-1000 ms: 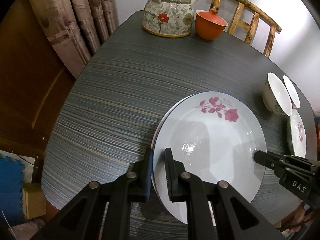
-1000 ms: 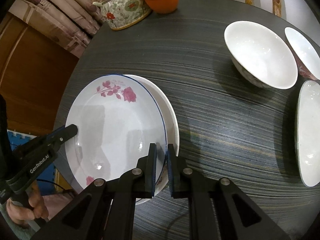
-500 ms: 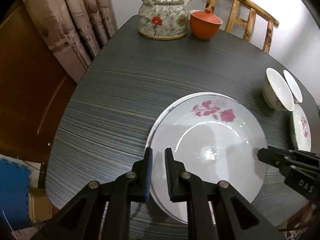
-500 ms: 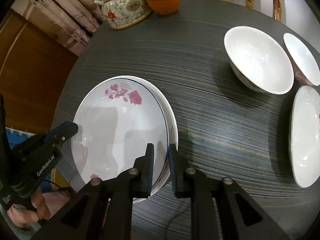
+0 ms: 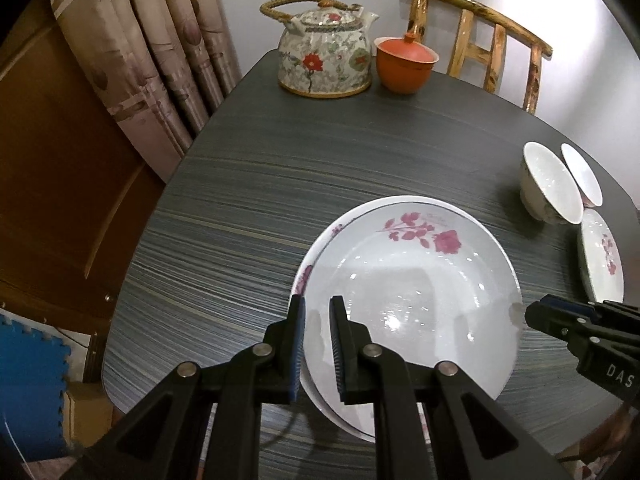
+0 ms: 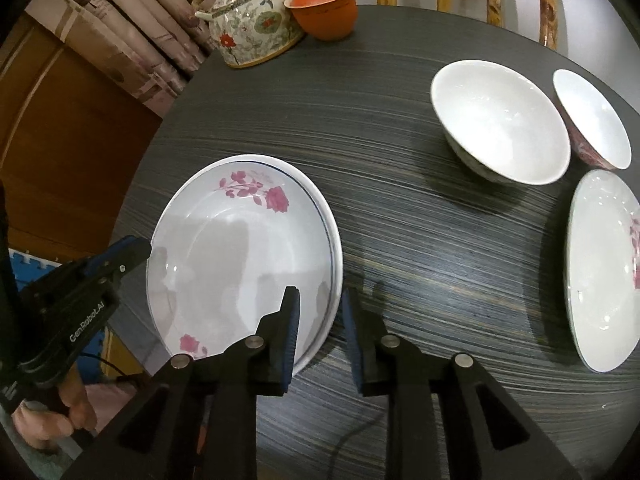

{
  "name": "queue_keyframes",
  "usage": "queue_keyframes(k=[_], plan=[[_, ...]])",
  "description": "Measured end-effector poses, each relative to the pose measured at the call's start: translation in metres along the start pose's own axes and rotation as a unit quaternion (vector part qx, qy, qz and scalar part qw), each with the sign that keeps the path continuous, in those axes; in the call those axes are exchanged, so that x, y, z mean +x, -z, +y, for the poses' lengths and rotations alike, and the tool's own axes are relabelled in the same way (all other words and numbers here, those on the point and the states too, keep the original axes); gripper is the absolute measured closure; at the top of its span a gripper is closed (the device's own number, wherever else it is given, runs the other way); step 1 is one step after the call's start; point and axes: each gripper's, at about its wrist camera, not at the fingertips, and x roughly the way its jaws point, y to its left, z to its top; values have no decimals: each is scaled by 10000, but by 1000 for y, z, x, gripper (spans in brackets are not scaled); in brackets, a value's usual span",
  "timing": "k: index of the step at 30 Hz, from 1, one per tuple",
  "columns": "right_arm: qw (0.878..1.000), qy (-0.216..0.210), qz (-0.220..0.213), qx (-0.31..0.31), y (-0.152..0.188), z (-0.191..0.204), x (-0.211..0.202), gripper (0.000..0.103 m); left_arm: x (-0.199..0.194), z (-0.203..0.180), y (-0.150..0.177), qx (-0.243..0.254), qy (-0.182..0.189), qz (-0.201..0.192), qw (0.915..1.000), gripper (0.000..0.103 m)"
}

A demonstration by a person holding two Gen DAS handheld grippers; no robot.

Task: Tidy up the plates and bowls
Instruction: 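Open both tools and lift them off the stacked plates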

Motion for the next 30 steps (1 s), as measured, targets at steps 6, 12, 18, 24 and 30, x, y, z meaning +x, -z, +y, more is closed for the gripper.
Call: queue_keyframes(k=[6, 12, 18, 24, 30], plan=[[9999, -6, -80, 67, 12, -24, -15, 80, -10, -21, 2, 218, 43, -50, 9997, 88], [9995, 139, -184, 231, 31, -64, -40, 80, -23, -53, 0, 441, 316, -32, 9985, 84], [9964, 430, -350, 644, 41, -120, -71, 79, -29, -94, -1, 598, 642, 42, 9961, 84], [9903, 713, -436, 1113, 49, -185, -97, 79, -30, -142, -5, 781, 921, 211, 9925, 84], [9842, 728, -444, 1552, 55, -239, -112, 79, -28, -192, -19, 1037, 1222, 383, 9863, 84]])
